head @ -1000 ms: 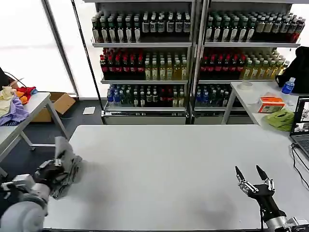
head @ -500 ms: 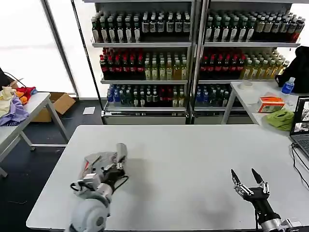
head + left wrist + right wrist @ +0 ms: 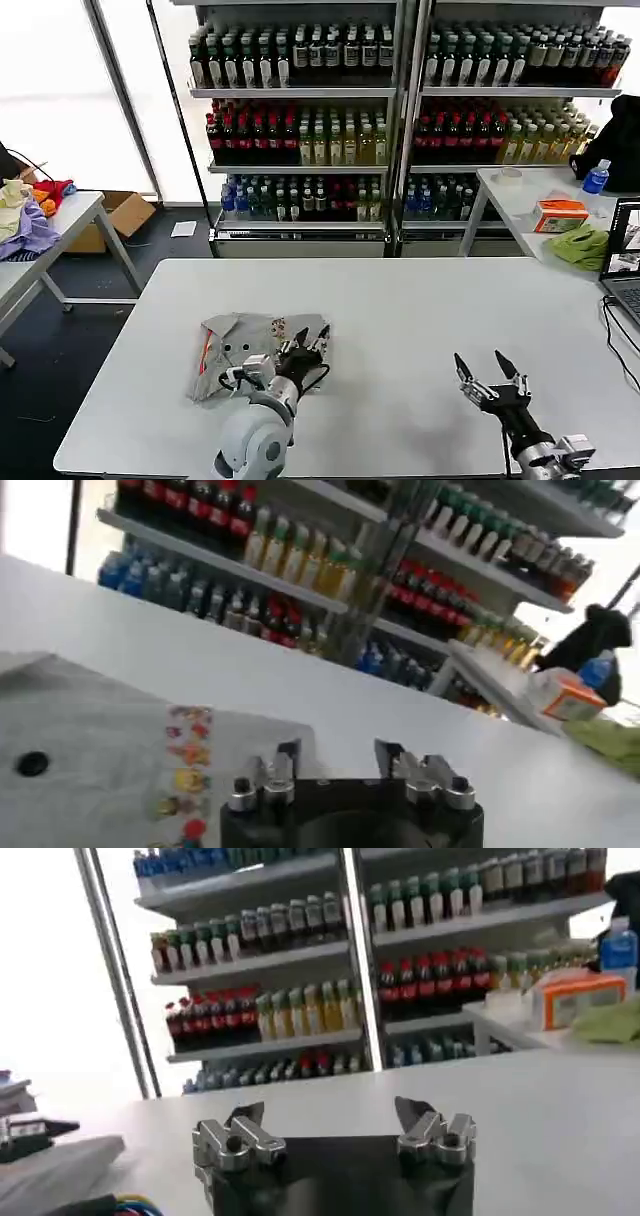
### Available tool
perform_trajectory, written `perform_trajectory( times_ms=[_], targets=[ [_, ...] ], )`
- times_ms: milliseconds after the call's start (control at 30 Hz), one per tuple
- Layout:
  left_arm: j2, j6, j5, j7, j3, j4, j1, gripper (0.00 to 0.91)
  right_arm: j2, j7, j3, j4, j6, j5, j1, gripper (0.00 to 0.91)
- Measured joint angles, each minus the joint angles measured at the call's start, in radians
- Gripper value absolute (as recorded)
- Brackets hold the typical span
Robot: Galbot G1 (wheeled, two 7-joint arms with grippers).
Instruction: Fold and organize the clothes.
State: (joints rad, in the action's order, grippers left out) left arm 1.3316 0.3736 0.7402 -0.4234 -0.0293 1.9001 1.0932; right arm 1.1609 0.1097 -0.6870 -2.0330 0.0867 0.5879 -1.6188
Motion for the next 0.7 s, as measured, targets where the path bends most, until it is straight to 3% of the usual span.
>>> perform_trajectory(
  times_ms=[267,533,700],
  targets=[
    [-0.036,-0.017,0.017,0.065,-0.047,0.120,0.044,0.907,-0.015,-0.065,0.148,0.029,0.147,0.059,0.164,0.907],
    [-0.105,-0.019,-0.079,0.166,-0.248,0.188,0.100,0.907,0.018,-0.150,0.374,0.136,0.290,0.156,0.409,0.907],
    [-0.124,-0.033,-0.184,0.214,-0.373,0.190,0.133,0.907,0.036,-0.183,0.505,0.202,0.340,0.227,0.524,0.907]
  ],
)
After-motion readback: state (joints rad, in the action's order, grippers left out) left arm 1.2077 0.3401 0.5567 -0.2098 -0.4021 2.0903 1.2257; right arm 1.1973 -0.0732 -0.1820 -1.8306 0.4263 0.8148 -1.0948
